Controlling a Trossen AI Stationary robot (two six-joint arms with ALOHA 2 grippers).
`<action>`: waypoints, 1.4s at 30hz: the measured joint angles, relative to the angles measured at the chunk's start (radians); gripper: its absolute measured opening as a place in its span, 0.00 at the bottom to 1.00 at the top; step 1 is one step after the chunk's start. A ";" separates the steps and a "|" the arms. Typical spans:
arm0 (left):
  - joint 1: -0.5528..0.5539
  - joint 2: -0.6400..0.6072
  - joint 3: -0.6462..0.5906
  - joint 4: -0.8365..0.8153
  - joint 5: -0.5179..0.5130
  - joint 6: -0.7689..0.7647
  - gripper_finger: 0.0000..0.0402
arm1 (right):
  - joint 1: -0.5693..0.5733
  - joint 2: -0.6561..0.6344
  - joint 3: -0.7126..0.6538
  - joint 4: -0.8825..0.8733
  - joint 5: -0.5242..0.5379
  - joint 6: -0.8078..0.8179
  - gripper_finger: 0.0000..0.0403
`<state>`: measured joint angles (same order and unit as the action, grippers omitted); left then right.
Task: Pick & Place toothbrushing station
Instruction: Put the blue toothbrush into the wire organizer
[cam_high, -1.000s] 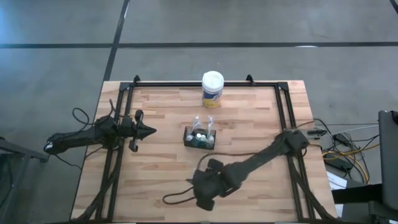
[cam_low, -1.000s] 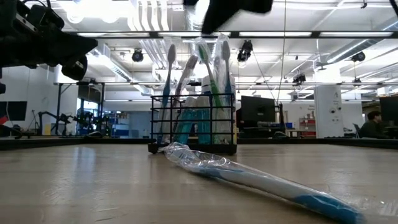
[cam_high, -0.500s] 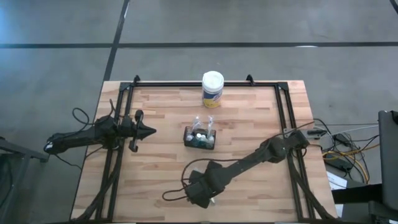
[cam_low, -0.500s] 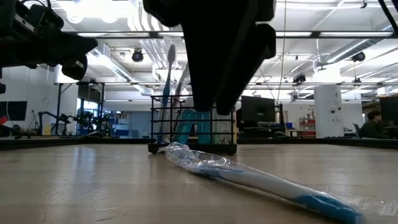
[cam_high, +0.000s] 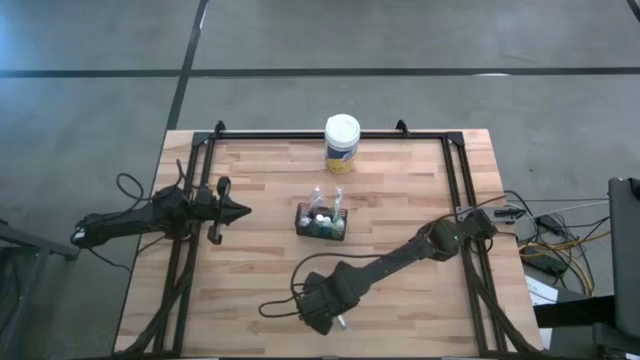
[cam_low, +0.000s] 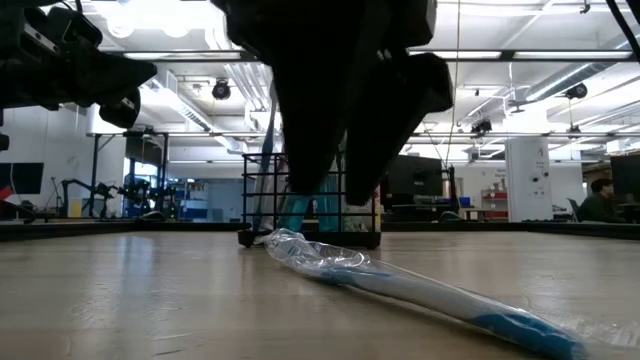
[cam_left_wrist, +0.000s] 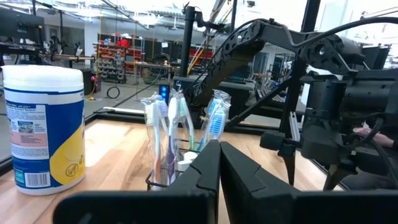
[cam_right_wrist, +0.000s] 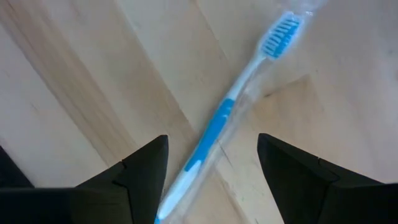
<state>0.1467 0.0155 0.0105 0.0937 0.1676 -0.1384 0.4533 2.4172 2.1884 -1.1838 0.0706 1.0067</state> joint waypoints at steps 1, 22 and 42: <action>0.000 0.000 0.000 0.000 0.000 -0.001 0.03 | -0.001 0.000 -0.008 0.017 -0.008 0.000 0.60; 0.000 0.000 0.000 -0.003 0.018 -0.004 0.03 | -0.003 -0.009 -0.197 0.167 -0.101 0.007 0.50; 0.000 0.000 0.000 0.003 0.017 0.005 0.03 | 0.000 -0.124 -0.201 0.155 0.075 -0.254 0.05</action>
<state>0.1463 0.0154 0.0105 0.0971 0.1848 -0.1337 0.4534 2.2932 1.9873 -1.0286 0.1457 0.7525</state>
